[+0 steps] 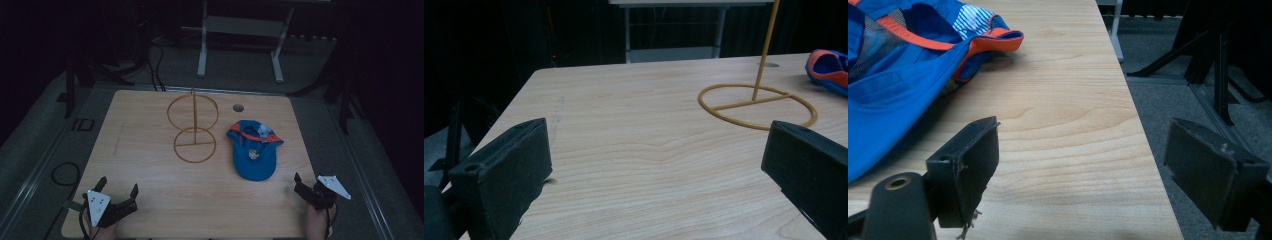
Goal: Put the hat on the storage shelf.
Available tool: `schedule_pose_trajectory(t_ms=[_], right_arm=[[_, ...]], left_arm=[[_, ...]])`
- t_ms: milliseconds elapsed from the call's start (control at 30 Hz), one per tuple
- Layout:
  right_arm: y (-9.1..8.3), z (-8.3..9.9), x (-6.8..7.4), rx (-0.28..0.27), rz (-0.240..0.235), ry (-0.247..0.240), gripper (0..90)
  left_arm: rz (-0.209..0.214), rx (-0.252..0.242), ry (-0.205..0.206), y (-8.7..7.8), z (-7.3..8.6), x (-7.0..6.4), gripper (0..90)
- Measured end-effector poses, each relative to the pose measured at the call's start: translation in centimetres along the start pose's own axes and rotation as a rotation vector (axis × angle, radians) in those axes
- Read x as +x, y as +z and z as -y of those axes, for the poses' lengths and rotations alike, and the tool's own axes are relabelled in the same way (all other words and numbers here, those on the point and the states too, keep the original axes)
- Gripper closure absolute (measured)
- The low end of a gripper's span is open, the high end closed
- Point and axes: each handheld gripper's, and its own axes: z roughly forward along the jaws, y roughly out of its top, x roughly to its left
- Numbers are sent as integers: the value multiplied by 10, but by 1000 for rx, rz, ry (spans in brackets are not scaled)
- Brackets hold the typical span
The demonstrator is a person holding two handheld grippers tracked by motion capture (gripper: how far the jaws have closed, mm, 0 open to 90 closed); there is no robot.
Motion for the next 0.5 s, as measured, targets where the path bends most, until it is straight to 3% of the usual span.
schedule_pose_trajectory(t_ms=[200,500], right_arm=[[0,0,0,-2,-35,13,145],[2,-1,5,18,-62,-12,151]], left_arm=[[13,-16,-33,1,0,-1,0],[36,-21,-30,1,-1,-5,1]])
